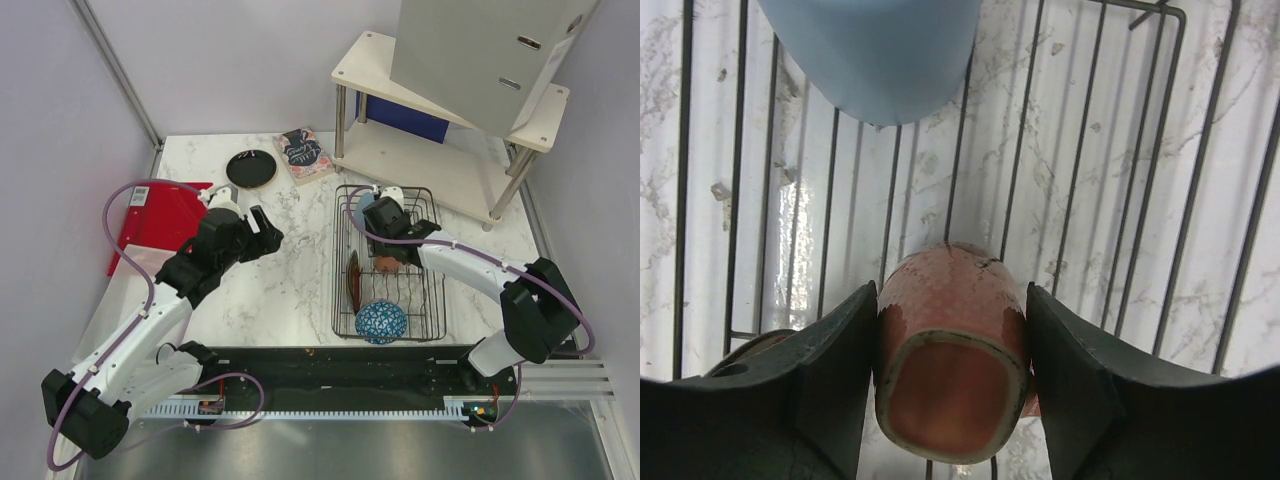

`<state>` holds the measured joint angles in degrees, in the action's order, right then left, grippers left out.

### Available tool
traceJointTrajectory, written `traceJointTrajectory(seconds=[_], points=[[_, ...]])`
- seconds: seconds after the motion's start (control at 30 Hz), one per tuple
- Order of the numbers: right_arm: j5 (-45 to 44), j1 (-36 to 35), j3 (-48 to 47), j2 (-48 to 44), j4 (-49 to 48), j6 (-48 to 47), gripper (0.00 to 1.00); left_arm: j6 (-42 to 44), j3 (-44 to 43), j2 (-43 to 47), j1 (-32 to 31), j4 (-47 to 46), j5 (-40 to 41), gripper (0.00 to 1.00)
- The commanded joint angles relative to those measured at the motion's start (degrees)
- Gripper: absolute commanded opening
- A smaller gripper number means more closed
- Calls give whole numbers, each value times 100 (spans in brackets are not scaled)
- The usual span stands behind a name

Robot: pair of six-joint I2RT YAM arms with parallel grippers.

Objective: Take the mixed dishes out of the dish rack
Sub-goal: Pick up the cup from the dish rack.

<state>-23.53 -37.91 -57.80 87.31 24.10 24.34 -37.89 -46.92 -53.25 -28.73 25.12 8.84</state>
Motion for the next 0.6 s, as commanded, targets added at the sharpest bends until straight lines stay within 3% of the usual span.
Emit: traceJointTrajectory(seconds=[0.0, 0.13, 0.4, 0.57], points=[[-441, -15, -425, -311, 227, -43, 32, -157, -2, 8, -19, -219, 4, 86], [-582, 3, -478, -276, 253, 1, 29, -184, 33, -1, -19, -227, -14, 86], [-644, 29, -522, -249, 218, 194, 0, -193, 77, 26, -19, -236, -32, 86], [-644, 29, -618, -434, 253, 185, 0, -193, 77, 26, -19, -236, -32, 86]])
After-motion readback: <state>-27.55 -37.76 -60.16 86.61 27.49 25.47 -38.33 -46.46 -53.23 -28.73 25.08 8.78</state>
